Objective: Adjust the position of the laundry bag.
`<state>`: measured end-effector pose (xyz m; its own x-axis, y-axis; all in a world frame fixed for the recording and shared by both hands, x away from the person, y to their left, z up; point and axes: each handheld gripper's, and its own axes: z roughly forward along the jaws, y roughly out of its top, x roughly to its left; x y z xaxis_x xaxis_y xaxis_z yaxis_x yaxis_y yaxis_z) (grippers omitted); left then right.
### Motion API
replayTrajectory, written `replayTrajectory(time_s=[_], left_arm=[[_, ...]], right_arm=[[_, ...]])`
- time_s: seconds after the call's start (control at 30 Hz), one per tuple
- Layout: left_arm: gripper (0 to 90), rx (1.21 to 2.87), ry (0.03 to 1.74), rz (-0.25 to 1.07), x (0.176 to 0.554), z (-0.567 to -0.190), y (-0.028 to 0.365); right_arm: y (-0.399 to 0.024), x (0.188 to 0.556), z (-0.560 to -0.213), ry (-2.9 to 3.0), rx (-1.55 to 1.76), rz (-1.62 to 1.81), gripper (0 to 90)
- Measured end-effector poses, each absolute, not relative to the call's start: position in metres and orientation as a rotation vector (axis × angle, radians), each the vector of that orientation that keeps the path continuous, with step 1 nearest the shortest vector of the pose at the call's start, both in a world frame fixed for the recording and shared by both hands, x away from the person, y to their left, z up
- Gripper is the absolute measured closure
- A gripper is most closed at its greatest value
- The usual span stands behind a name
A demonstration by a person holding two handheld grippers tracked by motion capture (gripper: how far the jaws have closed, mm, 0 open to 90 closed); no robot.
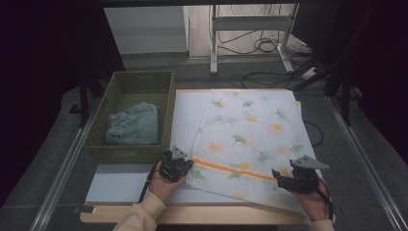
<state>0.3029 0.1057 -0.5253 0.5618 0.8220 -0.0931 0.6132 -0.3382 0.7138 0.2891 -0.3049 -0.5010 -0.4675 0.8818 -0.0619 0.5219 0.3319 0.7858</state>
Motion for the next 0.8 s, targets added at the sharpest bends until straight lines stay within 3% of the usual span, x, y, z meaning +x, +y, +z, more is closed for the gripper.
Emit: replayTrajectory(time_s=[0.8], left_arm=[[88.1, 2.065, 1.188, 0.422, 0.272, -0.523, 0.147]], right_arm=[[-0.308, 0.291, -0.504, 2.124, 1.232, 0.968, 20.6]])
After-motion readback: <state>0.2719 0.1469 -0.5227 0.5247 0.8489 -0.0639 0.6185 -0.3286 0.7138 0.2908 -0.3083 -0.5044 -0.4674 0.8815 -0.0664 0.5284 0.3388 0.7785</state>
